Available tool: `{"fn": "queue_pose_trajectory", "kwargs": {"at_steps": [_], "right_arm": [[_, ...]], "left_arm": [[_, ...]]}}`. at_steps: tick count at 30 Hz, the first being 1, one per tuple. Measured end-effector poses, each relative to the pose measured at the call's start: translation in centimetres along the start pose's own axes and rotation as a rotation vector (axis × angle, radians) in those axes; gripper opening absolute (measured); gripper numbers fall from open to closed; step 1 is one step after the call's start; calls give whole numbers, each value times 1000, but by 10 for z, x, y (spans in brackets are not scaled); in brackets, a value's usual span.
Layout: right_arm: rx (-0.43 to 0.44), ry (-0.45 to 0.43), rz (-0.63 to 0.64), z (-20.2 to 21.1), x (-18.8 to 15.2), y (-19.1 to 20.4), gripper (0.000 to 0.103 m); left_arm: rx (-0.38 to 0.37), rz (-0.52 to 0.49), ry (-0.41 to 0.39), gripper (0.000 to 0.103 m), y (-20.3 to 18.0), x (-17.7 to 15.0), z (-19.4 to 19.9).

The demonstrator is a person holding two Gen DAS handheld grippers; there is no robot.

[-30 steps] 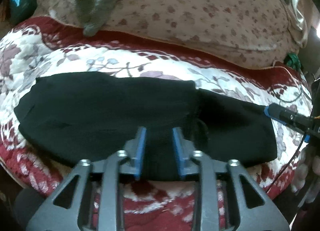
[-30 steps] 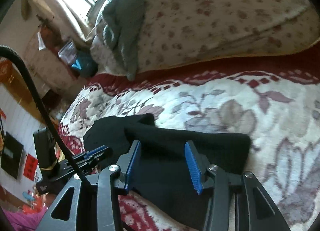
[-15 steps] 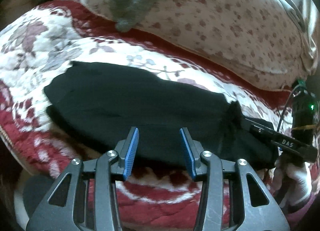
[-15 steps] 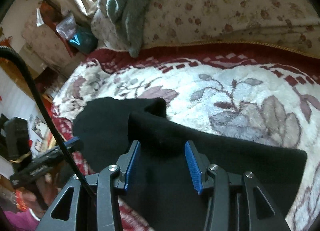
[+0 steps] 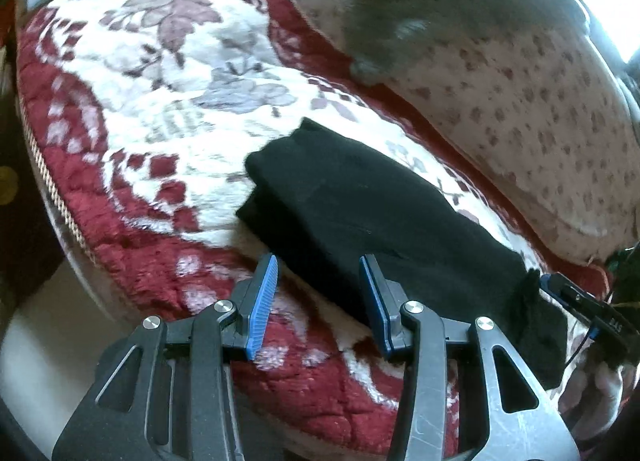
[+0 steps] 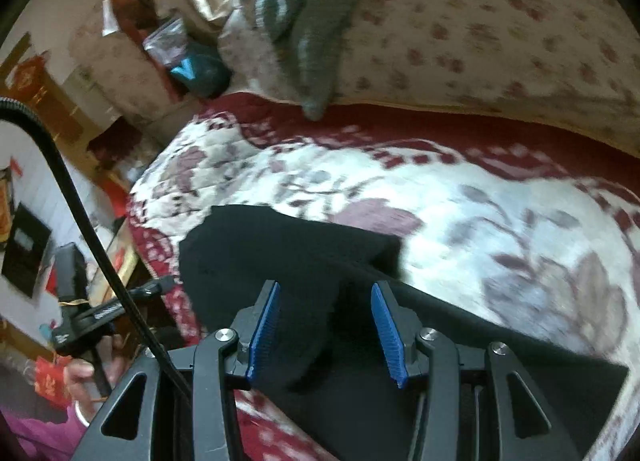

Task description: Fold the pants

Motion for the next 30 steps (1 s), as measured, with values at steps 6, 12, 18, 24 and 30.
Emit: {"fn": "queue_pose_trajectory", "kwargs": {"at_steps": [6, 12, 18, 24, 30], "right_arm": [[103, 72, 60, -47, 15, 41, 50], [182, 150, 151, -103, 27, 87, 51], [210, 202, 232, -151, 38, 122, 51], [205, 263, 322, -194, 42, 143, 51], [183, 333, 494, -230, 32, 157, 57]], "left_arm": [[-51, 93, 5, 60, 9, 2, -4], [-62, 155, 39, 61, 17, -2, -18], [-55, 213, 25, 61, 19, -1, -28], [-52, 224, 35, 62, 18, -3, -39], [-41, 220, 29, 67, 15, -2, -46]]}}
Point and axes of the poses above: each gripper's, at about its wrist camera, not at the fingertips, and z roughly against the way its jaws point, y to its left, x to its top, the point moved 8 cm from there along -z, roughly the way its jaws point, and after that the axes turned 7 degrees about -y, right-handed, at the moved point
